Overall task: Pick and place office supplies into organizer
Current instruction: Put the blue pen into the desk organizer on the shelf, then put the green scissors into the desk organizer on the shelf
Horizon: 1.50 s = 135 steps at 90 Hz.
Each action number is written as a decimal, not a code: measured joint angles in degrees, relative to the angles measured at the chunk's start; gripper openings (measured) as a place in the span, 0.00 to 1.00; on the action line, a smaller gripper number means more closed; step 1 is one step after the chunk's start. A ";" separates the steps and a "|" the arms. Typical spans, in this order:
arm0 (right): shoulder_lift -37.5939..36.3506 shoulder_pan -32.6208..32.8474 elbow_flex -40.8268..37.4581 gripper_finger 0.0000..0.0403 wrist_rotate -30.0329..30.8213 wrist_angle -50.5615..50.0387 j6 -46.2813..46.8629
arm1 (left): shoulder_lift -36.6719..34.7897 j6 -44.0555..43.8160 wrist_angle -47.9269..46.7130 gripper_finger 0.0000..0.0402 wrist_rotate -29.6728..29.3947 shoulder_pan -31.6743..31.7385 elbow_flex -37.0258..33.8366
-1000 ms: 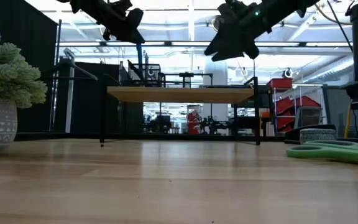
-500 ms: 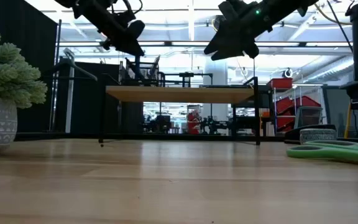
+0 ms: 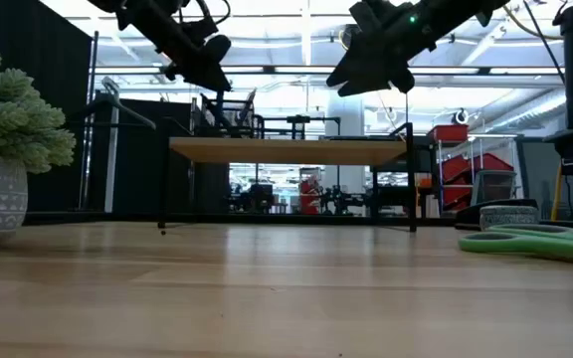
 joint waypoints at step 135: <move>0.00 0.37 0.02 0.47 0.04 -0.85 0.85 | 13.70 -4.94 22.74 0.00 -13.98 -15.32 0.09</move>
